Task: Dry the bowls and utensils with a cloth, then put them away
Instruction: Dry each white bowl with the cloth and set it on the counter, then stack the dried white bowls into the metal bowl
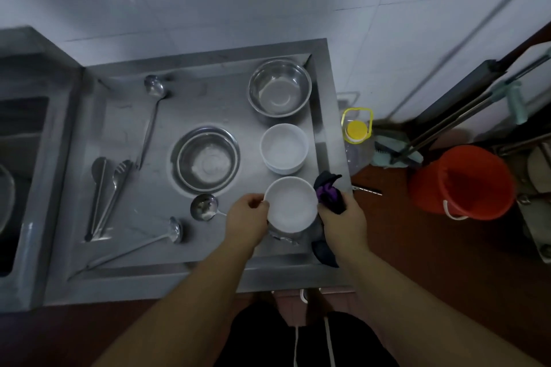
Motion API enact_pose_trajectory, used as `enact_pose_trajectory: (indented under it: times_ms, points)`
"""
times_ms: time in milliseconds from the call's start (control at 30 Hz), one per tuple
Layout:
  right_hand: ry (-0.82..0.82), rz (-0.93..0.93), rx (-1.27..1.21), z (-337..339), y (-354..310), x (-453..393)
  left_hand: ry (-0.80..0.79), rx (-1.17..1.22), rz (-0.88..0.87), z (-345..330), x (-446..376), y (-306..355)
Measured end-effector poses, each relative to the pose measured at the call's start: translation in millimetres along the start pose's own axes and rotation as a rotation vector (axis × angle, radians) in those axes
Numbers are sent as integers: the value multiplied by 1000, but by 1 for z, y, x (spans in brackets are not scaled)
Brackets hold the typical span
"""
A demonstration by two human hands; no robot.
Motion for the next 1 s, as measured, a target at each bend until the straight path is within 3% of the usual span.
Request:
enact_pose_trajectory:
  times_ms: [167, 433, 567, 733, 867, 1000]
  points:
    - [-26, 83, 67, 24, 1, 10, -19, 44, 27, 6, 5, -5]
    - [-136, 179, 374, 50, 44, 38, -25, -2, 60, 32, 9, -38]
    - [-374, 334, 741, 33, 64, 55, -22, -24, 88, 41, 8, -53]
    - [-701, 718, 966, -20, 77, 59, -19, -63, 97, 45, 6, -65]
    - [-931, 694, 1127, -59, 93, 53, 1, -55, 118, 50, 4, -73]
    - [-928, 693, 1205, -69, 98, 46, -18, -67, 126, 50, 1, -74]
Point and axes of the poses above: each hand's wrist, its own x-axis away from the middle knuckle, its own z-axis out of the back of the hand, y = z × x, the point moved 2 cm from there along -x, towards the middle knuckle, and after that the axes turned 3 degrees about -x, right-handed, at the moved point
